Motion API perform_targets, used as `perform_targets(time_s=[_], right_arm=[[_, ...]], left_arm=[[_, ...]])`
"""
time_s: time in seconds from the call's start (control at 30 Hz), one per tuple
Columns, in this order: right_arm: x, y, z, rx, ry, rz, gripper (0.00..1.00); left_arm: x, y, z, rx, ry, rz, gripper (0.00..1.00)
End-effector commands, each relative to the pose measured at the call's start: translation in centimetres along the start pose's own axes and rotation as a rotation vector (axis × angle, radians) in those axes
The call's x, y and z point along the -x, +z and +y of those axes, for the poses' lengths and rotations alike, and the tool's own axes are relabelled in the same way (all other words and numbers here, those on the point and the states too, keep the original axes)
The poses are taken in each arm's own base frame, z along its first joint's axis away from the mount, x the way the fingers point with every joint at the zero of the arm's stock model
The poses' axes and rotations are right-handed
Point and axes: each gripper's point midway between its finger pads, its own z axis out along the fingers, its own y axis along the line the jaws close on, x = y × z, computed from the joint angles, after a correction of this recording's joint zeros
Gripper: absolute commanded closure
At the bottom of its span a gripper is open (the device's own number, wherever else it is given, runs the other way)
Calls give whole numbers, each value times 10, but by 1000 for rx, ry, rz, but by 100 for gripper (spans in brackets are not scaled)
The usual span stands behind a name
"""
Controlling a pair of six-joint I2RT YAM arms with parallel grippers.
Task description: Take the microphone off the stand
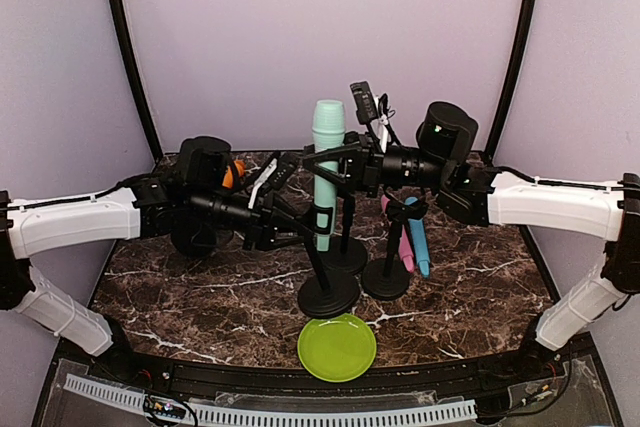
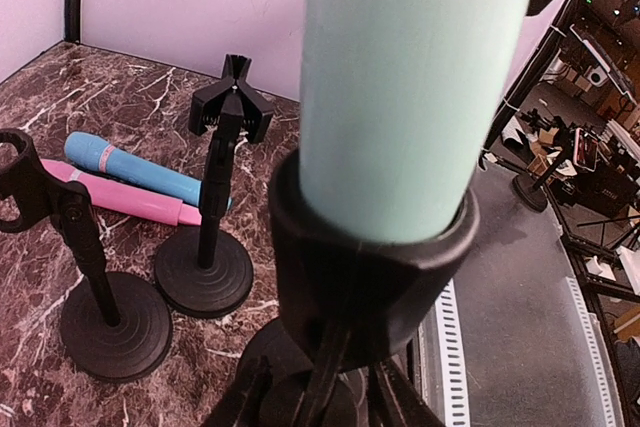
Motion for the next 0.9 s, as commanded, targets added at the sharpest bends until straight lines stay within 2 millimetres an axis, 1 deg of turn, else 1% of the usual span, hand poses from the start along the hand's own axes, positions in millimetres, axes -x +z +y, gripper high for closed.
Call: perform_targets(time_s=[0.0, 0.07, 0.13, 0.17, 0.2, 0.23, 0.27, 0.3, 0.33, 0.37, 0.4, 0.47, 0.53, 0.6, 0.63, 0.7, 0.77, 0.87], right_arm=[[44, -8, 17, 29, -77, -116, 100], [42, -8, 16, 23, -74, -110, 100], [41, -8, 14, 13, -71, -106, 100], [41, -9, 13, 5, -69, -107, 100], [41, -10, 11, -5, -69, -109, 100], [41, -11, 9, -20, -68, -112, 100], [41, -12, 6, -39, -67, -116, 100], [40, -14, 3, -59, -66, -121, 100], [40, -16, 0, -79, -66, -124, 100], [39, -19, -4, -101, -64, -127, 100], [40, -22, -7, -122, -60, -130, 98], [39, -28, -13, -167, -57, -136, 91], [38, -34, -17, -209, -59, -142, 80], [39, -39, -21, -247, -62, -148, 65], [38, -42, -23, -266, -63, -150, 55], [37, -43, -25, -282, -61, -148, 42], [36, -43, -26, -294, -58, -141, 33], [36, -45, -33, -346, -57, -137, 22]], left_arm=[[18, -1, -7, -41, 22, -44, 63], [20, 0, -8, -57, 22, -51, 62], [20, 1, -9, -63, 22, -52, 66], [20, 1, -9, -65, 24, -54, 72], [20, 1, -10, -65, 25, -54, 76], [21, 0, -10, -64, 31, -56, 82], [19, 0, -11, -67, 30, -51, 85], [20, -1, -12, -68, 40, -50, 91], [18, -2, -11, -64, 39, -43, 93], [18, -3, -12, -61, 51, -43, 98], [16, -4, -11, -51, 48, -33, 99], [17, -6, -10, -31, 61, -28, 100], [18, -8, -9, -9, 89, -31, 100], [19, -10, -6, 9, 107, -36, 100], [21, -10, -6, 14, 114, -37, 100], [24, -9, -2, 33, 121, -42, 100], [29, -9, 4, 64, 124, -54, 100], [31, -10, 12, 115, 129, -68, 100]])
